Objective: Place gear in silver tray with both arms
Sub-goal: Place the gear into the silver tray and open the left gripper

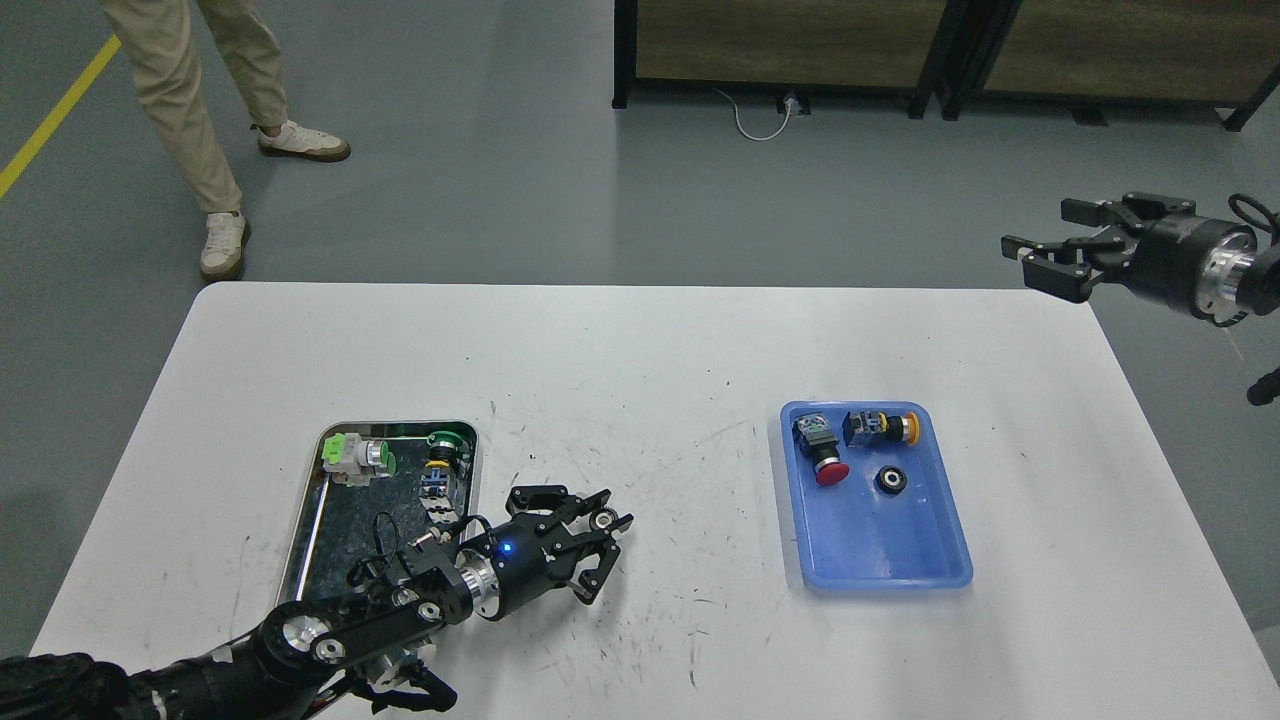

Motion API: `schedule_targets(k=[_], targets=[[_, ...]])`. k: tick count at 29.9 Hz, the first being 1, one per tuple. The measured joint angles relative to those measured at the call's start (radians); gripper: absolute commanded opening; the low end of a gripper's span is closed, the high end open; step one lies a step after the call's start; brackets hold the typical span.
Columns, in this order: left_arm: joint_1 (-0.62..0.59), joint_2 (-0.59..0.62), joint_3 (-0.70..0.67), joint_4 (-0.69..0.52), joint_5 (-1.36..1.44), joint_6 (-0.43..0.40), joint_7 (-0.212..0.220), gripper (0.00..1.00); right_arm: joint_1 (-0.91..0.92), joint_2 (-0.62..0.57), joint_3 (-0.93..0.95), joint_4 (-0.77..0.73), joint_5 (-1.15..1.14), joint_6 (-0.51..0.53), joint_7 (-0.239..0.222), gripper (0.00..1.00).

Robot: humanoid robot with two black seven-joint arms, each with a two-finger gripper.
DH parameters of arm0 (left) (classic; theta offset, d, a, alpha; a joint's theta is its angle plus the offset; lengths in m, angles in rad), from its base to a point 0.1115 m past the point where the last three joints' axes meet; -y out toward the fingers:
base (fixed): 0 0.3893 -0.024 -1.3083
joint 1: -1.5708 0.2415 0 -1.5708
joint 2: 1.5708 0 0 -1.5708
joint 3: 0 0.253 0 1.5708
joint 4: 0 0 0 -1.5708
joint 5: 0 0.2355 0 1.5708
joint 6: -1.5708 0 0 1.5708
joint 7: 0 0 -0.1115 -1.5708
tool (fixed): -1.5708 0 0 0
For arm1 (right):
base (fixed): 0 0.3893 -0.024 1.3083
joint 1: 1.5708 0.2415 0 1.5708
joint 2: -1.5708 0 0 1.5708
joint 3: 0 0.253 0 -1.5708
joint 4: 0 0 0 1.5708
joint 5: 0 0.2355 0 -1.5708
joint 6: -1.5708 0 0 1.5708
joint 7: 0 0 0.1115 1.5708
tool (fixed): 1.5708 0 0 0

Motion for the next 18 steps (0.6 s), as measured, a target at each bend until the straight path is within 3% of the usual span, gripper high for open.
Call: schedule_targets(k=[9,18], targets=[[-0.047,0.255,-0.055,-0.193,-0.049,-0.007,0.026,0.17,0.0,0.001,0.005,0.0,0.0,0.0,0.002,0.82],[0.064,0.605,-0.064,-0.469,-0.052,0.003,0.015,0.17,0.004,0.041,0.006,-0.013,0.0,0.0,0.004,0.82]])
